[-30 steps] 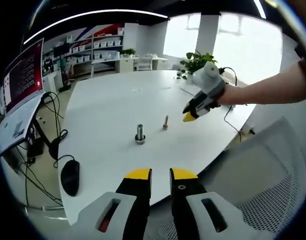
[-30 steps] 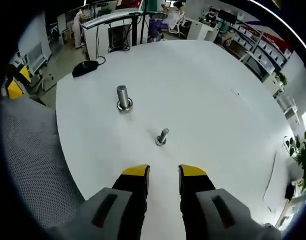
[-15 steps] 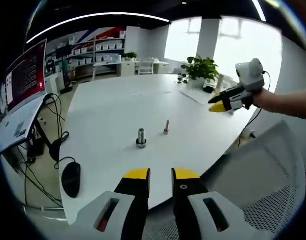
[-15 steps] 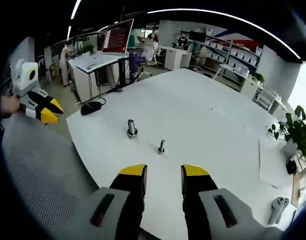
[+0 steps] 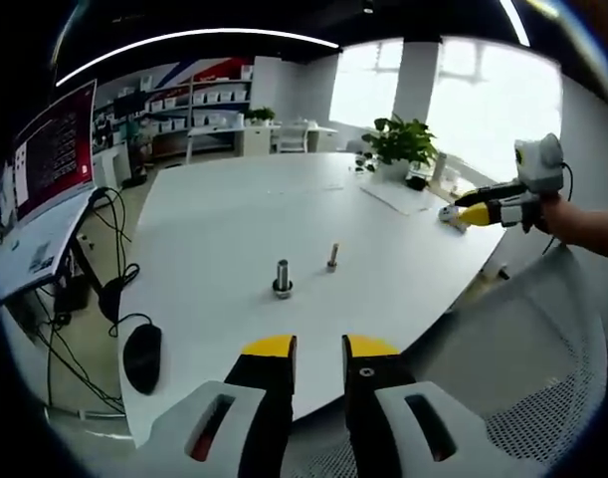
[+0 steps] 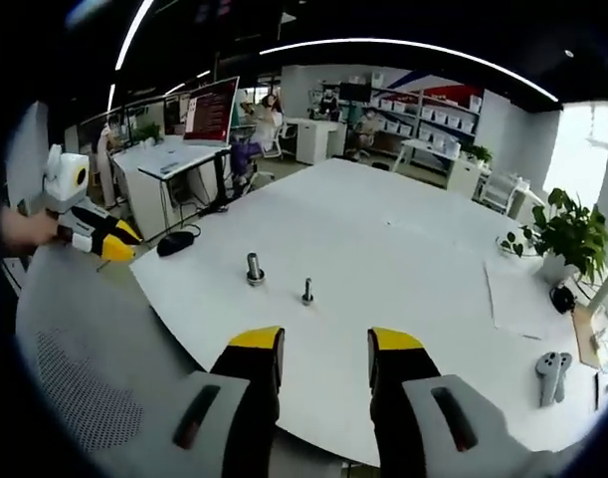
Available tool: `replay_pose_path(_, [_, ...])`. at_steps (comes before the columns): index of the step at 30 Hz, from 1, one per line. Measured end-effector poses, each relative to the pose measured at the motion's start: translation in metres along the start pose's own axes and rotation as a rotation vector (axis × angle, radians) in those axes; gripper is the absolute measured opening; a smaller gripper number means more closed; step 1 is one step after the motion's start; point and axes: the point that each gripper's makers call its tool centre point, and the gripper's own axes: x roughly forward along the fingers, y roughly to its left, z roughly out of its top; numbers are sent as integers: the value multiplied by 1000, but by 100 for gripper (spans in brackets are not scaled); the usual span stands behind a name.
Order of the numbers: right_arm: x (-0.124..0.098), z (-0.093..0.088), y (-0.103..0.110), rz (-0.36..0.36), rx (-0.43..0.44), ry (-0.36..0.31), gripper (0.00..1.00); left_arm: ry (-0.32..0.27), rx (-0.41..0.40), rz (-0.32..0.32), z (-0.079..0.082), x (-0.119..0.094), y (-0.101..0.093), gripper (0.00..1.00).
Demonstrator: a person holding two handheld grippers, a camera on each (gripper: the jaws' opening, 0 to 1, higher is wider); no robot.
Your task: Place the washer onto the threaded stud by aligning its center hole with the stud, sliding it down to the base, and recovering from edge contact or off-axis alignment until the washer reaches the visible bottom stop.
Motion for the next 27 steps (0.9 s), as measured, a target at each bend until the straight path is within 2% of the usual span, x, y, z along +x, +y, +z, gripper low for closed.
replay_pose_path(5, [-10, -5, -3, -16, 53, -20, 36, 2, 4, -9, 0, 0, 0, 17])
replay_pose_path(14, [-14, -9, -4, -21, 146, -71, 36, -35, -11, -9, 6, -1, 0, 17])
replay_pose_path(20, [-12, -12, 0, -5, 126, -67, 36, -30, -8, -12, 4, 0, -1, 17])
replay_pose_path(23, [-12, -16, -4, 5, 183, -71, 36, -35, 1, -8, 7, -1, -3, 17])
replay_pose_path(27, [-11, -18, -1, 8, 191, -69, 37, -32, 0, -1, 7, -1, -1, 17])
